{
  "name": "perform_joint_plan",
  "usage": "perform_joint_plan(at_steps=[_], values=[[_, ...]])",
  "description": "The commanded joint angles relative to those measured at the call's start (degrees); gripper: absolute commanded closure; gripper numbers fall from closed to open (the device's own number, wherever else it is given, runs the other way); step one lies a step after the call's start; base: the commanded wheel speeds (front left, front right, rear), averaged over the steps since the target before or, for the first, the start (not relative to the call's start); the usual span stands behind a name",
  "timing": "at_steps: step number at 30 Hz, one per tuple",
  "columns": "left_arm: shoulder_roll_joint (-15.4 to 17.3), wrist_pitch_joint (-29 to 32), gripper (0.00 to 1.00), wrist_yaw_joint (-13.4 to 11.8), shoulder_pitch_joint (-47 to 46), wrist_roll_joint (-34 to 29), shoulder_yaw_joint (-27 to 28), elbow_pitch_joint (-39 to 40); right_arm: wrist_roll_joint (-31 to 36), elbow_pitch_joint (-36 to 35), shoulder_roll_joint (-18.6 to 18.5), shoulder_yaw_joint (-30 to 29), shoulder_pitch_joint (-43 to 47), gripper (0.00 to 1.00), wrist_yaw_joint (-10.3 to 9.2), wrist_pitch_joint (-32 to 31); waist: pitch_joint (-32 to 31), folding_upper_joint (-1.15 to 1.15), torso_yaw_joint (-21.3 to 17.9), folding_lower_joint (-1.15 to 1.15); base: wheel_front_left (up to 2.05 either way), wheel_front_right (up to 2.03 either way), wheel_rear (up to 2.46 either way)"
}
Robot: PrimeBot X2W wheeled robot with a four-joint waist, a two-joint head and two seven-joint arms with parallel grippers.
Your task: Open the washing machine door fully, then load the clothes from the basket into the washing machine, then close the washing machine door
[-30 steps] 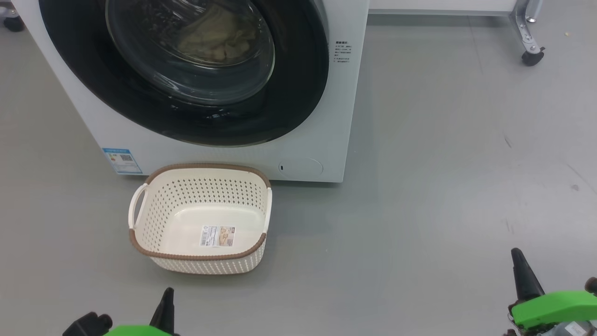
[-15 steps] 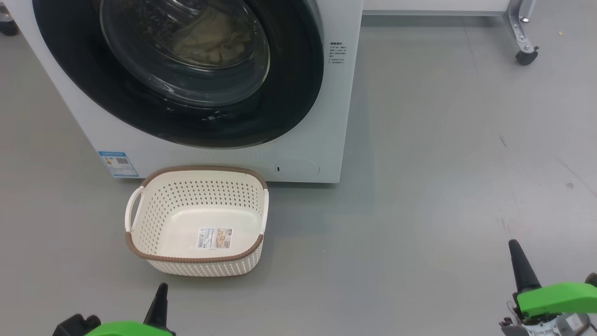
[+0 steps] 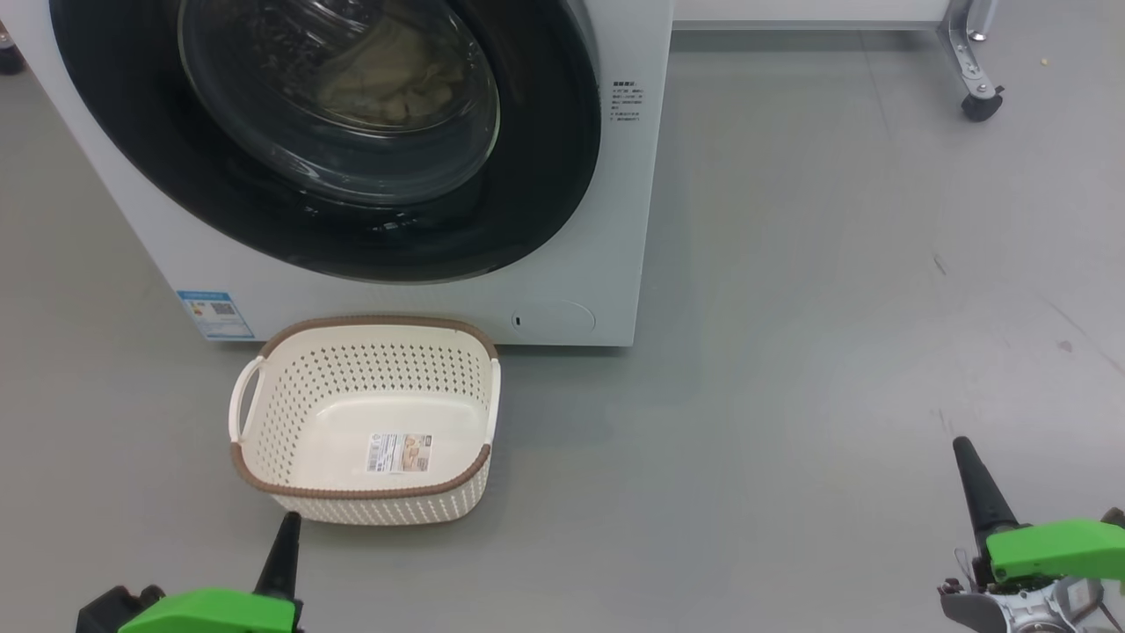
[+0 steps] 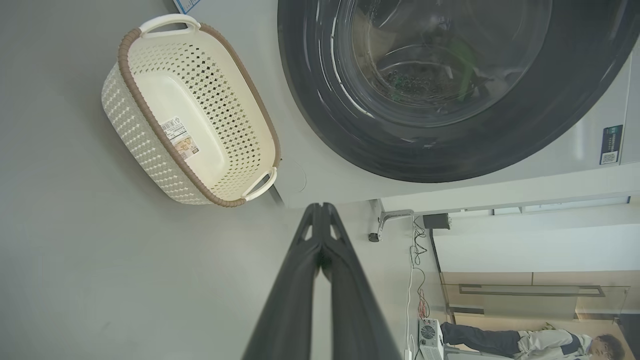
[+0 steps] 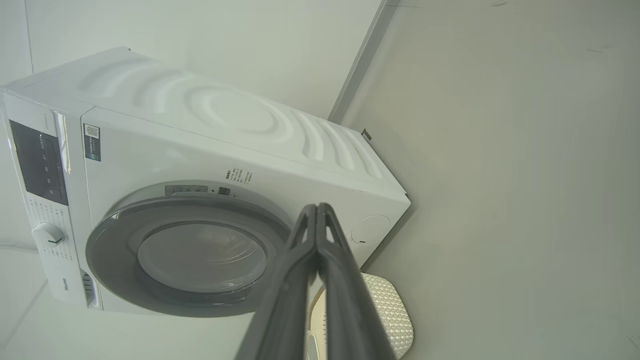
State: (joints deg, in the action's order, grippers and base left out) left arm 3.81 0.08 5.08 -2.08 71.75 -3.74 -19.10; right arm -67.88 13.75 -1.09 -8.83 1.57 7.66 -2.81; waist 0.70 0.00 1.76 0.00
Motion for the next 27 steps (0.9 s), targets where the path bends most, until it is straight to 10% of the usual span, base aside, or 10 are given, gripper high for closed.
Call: perform_joint_plan(at_steps=[1,27], values=[[0.21,0.47,1.0,0.5,-2.64,1.44,2.32,2.21,-1.76,-1.57,-1.32,1.03,-3.21,1.0,-0.12,-0.45,-0.02,0.0,-0.07,0.0,0.0,0.0,0.0],[-0.44,4.8,1.0,1.96,-3.75,16.22,8.13,4.39,-19.03,-0.16,-1.68,2.01,-6.69,1.0,-0.16,-2.93,-0.41,0.0,-1.37,0.0,0.0,0.0,0.0]])
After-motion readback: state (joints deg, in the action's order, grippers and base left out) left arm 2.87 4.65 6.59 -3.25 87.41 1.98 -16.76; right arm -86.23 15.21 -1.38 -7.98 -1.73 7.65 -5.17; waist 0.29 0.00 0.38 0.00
